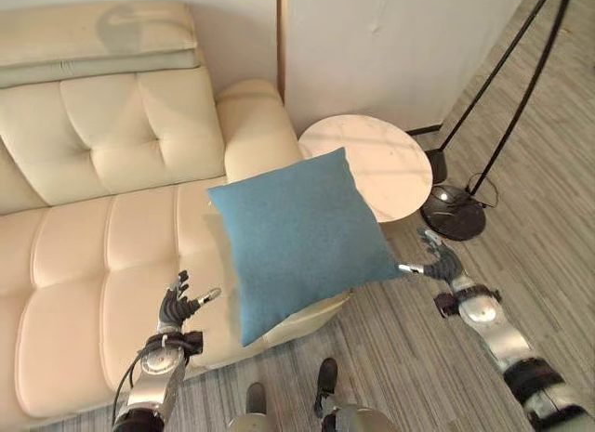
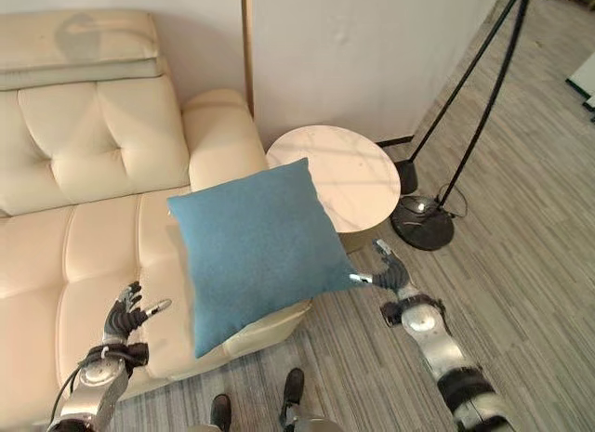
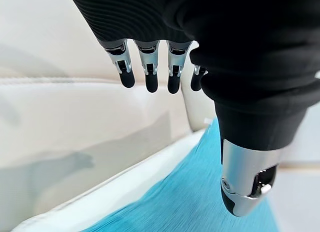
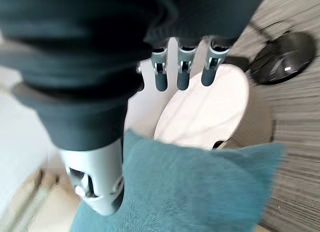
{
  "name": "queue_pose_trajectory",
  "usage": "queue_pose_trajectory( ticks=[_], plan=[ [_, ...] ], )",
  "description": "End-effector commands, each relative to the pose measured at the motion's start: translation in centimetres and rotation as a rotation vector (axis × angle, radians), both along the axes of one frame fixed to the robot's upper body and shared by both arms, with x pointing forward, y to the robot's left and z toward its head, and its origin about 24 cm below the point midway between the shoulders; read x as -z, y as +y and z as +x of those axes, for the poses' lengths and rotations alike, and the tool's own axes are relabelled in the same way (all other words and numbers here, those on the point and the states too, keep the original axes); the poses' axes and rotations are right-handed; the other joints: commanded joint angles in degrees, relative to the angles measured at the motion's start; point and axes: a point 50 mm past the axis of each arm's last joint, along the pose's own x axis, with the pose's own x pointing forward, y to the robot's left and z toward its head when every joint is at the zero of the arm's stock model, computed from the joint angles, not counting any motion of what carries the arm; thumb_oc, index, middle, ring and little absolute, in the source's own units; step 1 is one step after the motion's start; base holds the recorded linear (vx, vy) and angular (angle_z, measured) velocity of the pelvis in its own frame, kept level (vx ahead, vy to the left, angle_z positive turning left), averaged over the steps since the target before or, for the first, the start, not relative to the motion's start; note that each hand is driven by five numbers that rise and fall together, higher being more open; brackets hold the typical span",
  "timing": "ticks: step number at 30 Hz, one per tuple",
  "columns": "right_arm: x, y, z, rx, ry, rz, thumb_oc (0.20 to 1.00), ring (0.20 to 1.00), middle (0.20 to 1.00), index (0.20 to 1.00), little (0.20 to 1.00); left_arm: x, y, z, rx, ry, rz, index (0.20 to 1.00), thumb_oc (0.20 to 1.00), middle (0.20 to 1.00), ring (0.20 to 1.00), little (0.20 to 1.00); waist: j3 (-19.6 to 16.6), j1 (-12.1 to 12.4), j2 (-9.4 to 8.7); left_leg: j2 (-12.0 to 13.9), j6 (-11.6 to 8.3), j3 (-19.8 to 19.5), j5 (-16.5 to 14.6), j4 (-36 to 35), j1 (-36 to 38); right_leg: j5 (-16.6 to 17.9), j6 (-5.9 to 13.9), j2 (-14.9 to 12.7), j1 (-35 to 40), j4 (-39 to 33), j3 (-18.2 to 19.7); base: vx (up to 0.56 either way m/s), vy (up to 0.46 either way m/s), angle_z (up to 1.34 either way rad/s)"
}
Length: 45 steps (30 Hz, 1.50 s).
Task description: Pick up all the scattered cushions and arrange them neatly on the sofa.
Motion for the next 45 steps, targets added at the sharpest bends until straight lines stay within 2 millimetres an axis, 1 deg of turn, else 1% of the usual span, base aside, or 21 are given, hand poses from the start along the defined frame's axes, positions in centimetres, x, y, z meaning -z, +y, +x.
queue_pose_trajectory(
  ticks=[1, 3, 4, 6, 7, 8, 9, 10, 11, 12, 13, 14, 16, 17, 19, 25, 30, 38, 41, 44, 45],
  plan=[
    [-2.9, 0.3, 3.1, 0.038, -0.084, -0.020, 1.000, 1.000, 1.000, 1.000, 1.000, -3.4, 0.0, 4.0, -0.006, -0.156, 0.010, 1.000, 1.000, 1.000, 1.000, 1.000, 2.6, 0.6, -0.41, -0.1, -1.79, -2.9, 0.4, -1.4, -2.3, -9.9, 7.59, -3.0, 3.5, 2.0, 1.1, -0.11, -0.036, 0.10],
    [-4.5, 0.9, 4.9, 0.059, -0.101, -0.032, 1.000, 1.000, 1.000, 1.000, 1.000, -4.6, -0.8, 6.1, -0.007, -0.189, -0.009, 1.000, 1.000, 1.000, 1.000, 1.000, 4.3, 0.9, -0.22, -0.1, -2.11, -3.5, 1.5, -1.6, -4.5, -9.5, 7.46, -2.8, 1.2, 2.5, 0.8, -0.11, -0.030, 0.25],
    [-4.5, 0.9, 5.0, 0.059, -0.104, -0.032, 1.000, 1.000, 1.000, 1.000, 1.000, -4.6, -0.8, 6.1, -0.007, -0.191, -0.009, 1.000, 1.000, 1.000, 1.000, 1.000, 4.3, 0.8, -0.22, -0.1, -2.11, -3.6, 1.6, -1.6, -4.6, -9.5, 7.46, -2.8, 1.1, 2.6, 0.8, -0.10, -0.034, 0.25],
    [-7.1, 1.6, 7.5, 0.087, -0.124, -0.071, 1.000, 1.000, 1.000, 1.000, 1.000, -6.3, -2.0, 8.9, 0.012, -0.218, -0.018, 1.000, 1.000, 1.000, 1.000, 1.000, 6.1, 1.1, 0.09, 0.0, -2.58, -4.4, 3.0, -1.9, -7.3, -8.8, 7.45, -2.7, -1.6, 3.1, 0.5, -0.10, -0.048, 0.07],
    [-8.9, 2.4, 8.9, 0.107, -0.140, -0.086, 1.000, 1.000, 1.000, 1.000, 1.000, -7.9, -4.0, 11.0, 0.051, -0.253, -0.030, 1.000, 1.000, 1.000, 1.000, 1.000, 7.6, 1.5, 0.38, 0.1, -2.85, -4.9, 3.9, -2.0, -9.0, -8.6, 7.54, -2.6, -3.0, 3.3, 0.1, -0.17, -0.080, 0.25],
    [-10.9, 4.2, 10.2, 0.096, -0.154, -0.114, 1.000, 1.000, 1.000, 1.000, 1.000, -10.8, -8.0, 13.9, 0.138, -0.305, -0.045, 1.000, 1.000, 1.000, 1.000, 1.000, 10.1, 1.9, 1.12, -0.1, -3.32, -5.8, 5.1, -2.1, -11.4, -8.2, 7.69, -2.7, -4.8, 3.6, -0.5, -0.15, -0.067, 0.31],
    [-10.9, 4.2, 10.2, 0.096, -0.155, -0.114, 1.000, 1.000, 1.000, 1.000, 1.000, -10.8, -8.0, 13.9, 0.139, -0.306, -0.045, 1.000, 1.000, 1.000, 1.000, 1.000, 10.1, 1.8, 1.11, -0.1, -3.30, -5.9, 5.2, -2.1, -11.6, -8.1, 7.70, -2.7, -5.0, 3.5, -0.5, -0.12, -0.050, 0.35],
    [-11.4, 5.1, 10.5, 0.074, -0.162, -0.123, 1.000, 1.000, 1.000, 1.000, 1.000, -11.8, -9.6, 14.6, 0.181, -0.328, -0.043, 1.000, 1.000, 1.000, 1.000, 1.000, 10.8, 1.9, 1.36, -0.2, -3.47, -6.3, 5.7, -2.1, -12.4, -7.9, 7.76, -2.7, -5.6, 3.6, -0.8, -0.08, -0.030, 0.21],
    [-11.9, 7.4, 10.7, 0.011, -0.182, -0.133, 1.000, 1.000, 1.000, 1.000, 1.000, -13.5, -12.7, 15.5, 0.266, -0.363, -0.047, 1.000, 1.000, 1.000, 1.000, 1.000, 11.9, 1.8, 1.86, -0.2, -3.85, -7.0, 6.1, -2.1, -13.3, -7.9, 7.87, -2.9, -6.2, 3.6, -1.1, -0.08, -0.029, 0.14],
    [-11.9, 7.4, 10.7, 0.011, -0.183, -0.133, 1.000, 1.000, 1.000, 1.000, 1.000, -13.6, -12.7, 15.6, 0.266, -0.364, -0.047, 1.000, 1.000, 1.000, 1.000, 1.000, 11.8, 1.7, 1.85, -0.2, -3.83, -7.0, 6.2, -2.1, -13.5, -7.8, 7.88, -2.9, -6.4, 3.6, -1.2, -0.06, -0.031, 0.08],
    [-12.2, 8.6, 10.7, -0.024, -0.197, -0.131, 1.000, 1.000, 1.000, 1.000, 1.000, -14.5, -14.1, 15.9, 0.302, -0.389, -0.040, 1.000, 1.000, 1.000, 1.000, 1.000, 12.1, 1.5, 1.97, -0.3, -3.99, -7.4, 6.4, -2.1, -14.1, -7.7, 7.95, -2.9, -6.8, 3.6, -1.2, -0.05, -0.020, 0.01],
    [-12.0, 10.9, 10.4, -0.090, -0.208, -0.090, 0.805, 0.805, 0.805, 0.805, 0.805, -15.8, -16.2, 16.2, 0.352, -0.423, -0.059, 1.000, 1.000, 1.000, 1.000, 1.000, 12.7, 1.2, 2.25, -0.4, -4.18, -7.8, 6.4, -2.1, -14.6, -7.6, 7.98, -2.8, -7.3, 3.5, -1.1, -0.05, -0.020, 0.00],
    [-12.0, 11.7, 10.3, -0.112, -0.215, -0.055, 0.805, 0.805, 0.805, 0.805, 0.805, -16.2, -16.9, 16.2, 0.366, -0.442, -0.074, 1.000, 1.000, 1.000, 1.000, 1.000, 12.8, 1.0, 2.23, -0.4, -4.25, -7.8, 6.4, -2.1, -14.8, -7.6, 7.97, -2.8, -7.4, 3.4, -1.1, -0.02, -0.006, 0.00],
    [-11.9, 12.5, 10.0, -0.138, -0.218, -0.014, 0.200, 0.200, 0.200, 0.200, 0.200, -16.8, -17.7, 16.1, 0.383, -0.465, -0.086, 0.200, 0.200, 0.200, 0.200, 0.200, 12.8, 0.8, 2.29, -0.5, -4.32, -7.8, 6.6, -2.1, -15.1, -7.3, 8.00, -2.9, -7.6, 3.3, -1.2, 0.00, 0.000, 0.00],
    [-12.4, 14.8, 9.2, -0.227, -0.264, 0.079, 0.200, 0.200, 0.200, 0.200, 0.200, -17.9, -18.1, 15.9, 0.382, -0.527, -0.123, 0.200, 0.200, 0.200, 0.200, 0.200, 12.9, 0.4, 2.36, -0.5, -4.48, -7.8, 6.2, -2.1, -14.6, -7.5, 8.03, -2.8, -7.2, 3.0, -0.9, -0.01, 0.001, 0.06],
    [-13.4, 16.7, 7.4, -0.344, -0.349, 0.243, 0.200, 0.200, 0.200, 0.200, 0.200, -19.9, -17.3, 15.2, 0.363, -0.651, -0.134, 0.200, 0.200, 0.200, 0.200, 0.200, 12.3, -0.4, 2.32, -0.4, -4.31, -6.9, 5.5, -2.1, -13.2, -7.1, 8.15, -2.9, -6.1, 2.5, -0.2, 0.00, 0.022, -0.01],
    [-13.3, 17.8, 5.0, -0.441, -0.404, 0.378, 0.200, 0.200, 0.200, 0.200, 0.200, -20.3, -17.0, 13.8, 0.375, -0.734, -0.143, 0.200, 0.200, 0.200, 0.200, 0.200, 10.8, -1.5, 2.31, -0.2, -3.91, -6.0, 4.3, -2.1, -10.5, -7.4, 8.03, -2.8, -3.9, 2.1, 0.3, 0.01, 0.043, -0.14],
    [-11.1, 18.9, 0.1, -0.559, -0.378, 0.687, 0.200, 0.200, 0.200, 0.200, 0.200, -18.6, -17.4, 9.5, 0.426, -0.812, -0.263, 0.200, 0.200, 0.200, 0.200, 0.200, 7.1, -2.8, 2.45, -0.3, -2.58, -4.3, 2.0, -2.1, -4.7, -7.7, 7.96, -3.1, 1.0, 1.3, 1.6, 0.01, 0.068, -0.08],
    [-9.9, 18.6, -3.2, -0.612, -0.333, 0.917, 0.200, 0.200, 0.200, 0.200, 0.200, -17.1, -16.2, 6.4, 0.423, -0.824, -0.304, 0.200, 0.200, 0.200, 0.200, 0.200, 4.2, -3.3, 2.54, -0.7, -1.33, -2.7, 0.5, -2.0, -0.8, -7.7, 8.24, -3.2, 3.9, 1.1, 3.1, 0.01, 0.166, -0.23],
    [-9.8, 18.0, -4.7, -0.642, -0.330, 0.966, 0.200, 0.200, 0.200, 0.200, 0.200, -16.4, -15.1, 4.9, 0.410, -0.827, -0.274, 0.200, 0.200, 0.200, 0.200, 0.200, 2.5, -3.5, 2.90, -1.0, -0.75, -1.4, -0.4, -2.0, 1.4, -7.5, 8.80, -3.6, 5.1, 1.5, 4.2, -0.06, 0.138, -0.31],
    [-10.0, 17.7, -5.7, -0.658, -0.351, 0.964, 0.200, 0.200, 0.200, 0.200, 0.200, -15.8, -14.4, 3.7, 0.396, -0.821, -0.287, 0.200, 0.200, 0.200, 0.200, 0.200, 1.9, -3.5, 3.73, -1.2, -0.04, -0.5, -0.5, -2.0, 3.1, -8.2, 9.35, -4.1, 5.1, 5.2, 5.0, -0.11, 0.104, -0.33]
  ],
)
